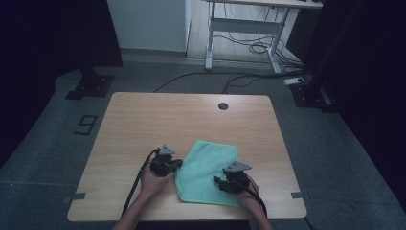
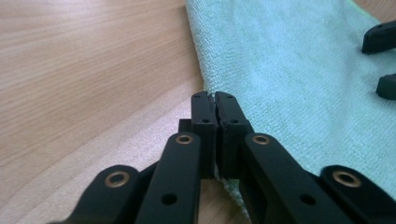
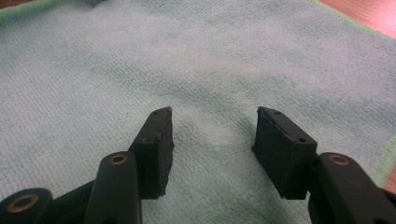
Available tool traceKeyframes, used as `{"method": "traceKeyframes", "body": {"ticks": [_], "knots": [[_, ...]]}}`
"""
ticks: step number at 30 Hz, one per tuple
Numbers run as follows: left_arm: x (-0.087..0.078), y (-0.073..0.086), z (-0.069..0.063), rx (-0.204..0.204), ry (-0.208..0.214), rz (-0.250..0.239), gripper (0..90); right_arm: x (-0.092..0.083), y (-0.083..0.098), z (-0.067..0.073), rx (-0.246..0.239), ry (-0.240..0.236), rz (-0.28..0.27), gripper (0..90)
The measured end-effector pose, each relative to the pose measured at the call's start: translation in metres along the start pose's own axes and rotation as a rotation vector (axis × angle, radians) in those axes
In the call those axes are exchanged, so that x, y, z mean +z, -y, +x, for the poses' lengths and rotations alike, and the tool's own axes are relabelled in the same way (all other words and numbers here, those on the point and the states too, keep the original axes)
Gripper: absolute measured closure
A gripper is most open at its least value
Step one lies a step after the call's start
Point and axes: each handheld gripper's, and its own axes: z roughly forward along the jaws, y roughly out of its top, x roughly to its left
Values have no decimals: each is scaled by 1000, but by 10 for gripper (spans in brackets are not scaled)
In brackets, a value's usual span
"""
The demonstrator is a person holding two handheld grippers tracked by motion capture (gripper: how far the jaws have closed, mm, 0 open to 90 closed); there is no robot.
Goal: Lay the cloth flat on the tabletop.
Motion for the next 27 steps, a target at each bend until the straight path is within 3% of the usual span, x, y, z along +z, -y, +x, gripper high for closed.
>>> {"method": "traceKeyframes", "body": {"ticks": [5, 9, 17, 19, 26, 27], "knots": [[-20, -5, 5, -29, 13, -89, 891, 0, 0, -1, 0, -4, -3, 471], [-27, -4, -1, -8, 9, -113, 891, 0, 0, 0, 2, -4, -1, 475], [-21, 12, 1, -43, 20, -71, 874, -2, 1, -2, 8, -14, -2, 475], [-16, 15, 5, -53, 11, -40, 857, -2, 1, -3, 12, -18, -3, 475], [-12, 16, 13, -79, -6, -19, 838, -1, 0, -3, 17, -13, -2, 472], [-14, 16, 15, -81, -9, -23, 799, 0, 0, -3, 17, -12, -2, 471]]}}
